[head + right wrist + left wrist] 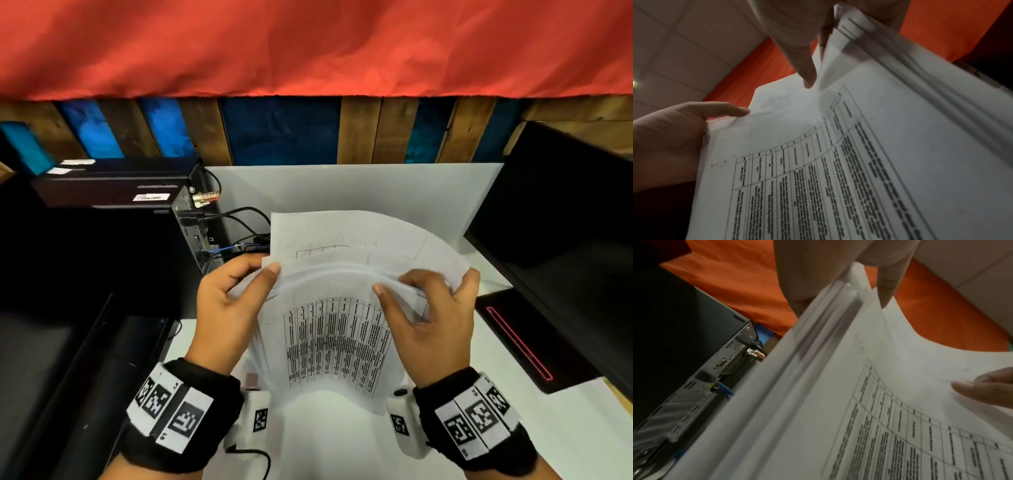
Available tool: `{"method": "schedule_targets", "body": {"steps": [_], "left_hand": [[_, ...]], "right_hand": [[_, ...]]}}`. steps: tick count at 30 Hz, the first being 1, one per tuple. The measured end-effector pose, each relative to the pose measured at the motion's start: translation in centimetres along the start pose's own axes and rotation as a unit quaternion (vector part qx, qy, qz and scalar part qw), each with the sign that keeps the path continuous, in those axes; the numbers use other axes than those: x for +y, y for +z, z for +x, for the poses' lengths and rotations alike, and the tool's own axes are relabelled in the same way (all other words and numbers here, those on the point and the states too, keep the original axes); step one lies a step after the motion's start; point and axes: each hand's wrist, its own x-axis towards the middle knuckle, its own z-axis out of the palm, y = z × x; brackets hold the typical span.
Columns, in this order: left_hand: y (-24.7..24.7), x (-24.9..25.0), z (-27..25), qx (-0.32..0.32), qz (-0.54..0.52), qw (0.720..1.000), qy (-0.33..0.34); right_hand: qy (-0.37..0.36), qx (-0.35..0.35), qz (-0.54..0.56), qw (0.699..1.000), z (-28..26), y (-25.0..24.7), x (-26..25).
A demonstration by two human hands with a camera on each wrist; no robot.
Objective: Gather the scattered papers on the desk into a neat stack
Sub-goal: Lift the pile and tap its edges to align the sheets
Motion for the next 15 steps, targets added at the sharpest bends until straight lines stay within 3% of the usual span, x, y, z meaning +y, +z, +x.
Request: {"method": "schedule_targets", "body": {"steps": [6,11,15], "left_hand": [[-0.7,-0.4,-0.5,0.015,-0.020,1.000,-0.003],[0.1,0.3,-0.8,0.064,-0.010,0.998,0.018],[0.5,0.2,-0.6,0.057,0.002,0.998,-0.002]], "right_hand": [[-0.023,-0.016,-0.018,0.999,0.0,-0.3,-0.9],[-0.017,0.012,-0.005,1.000,-0.4,-0.3,-0.7],[-0.020,-0.018,0.014,1.000,-0.4,-0.3,-0.5]]}}
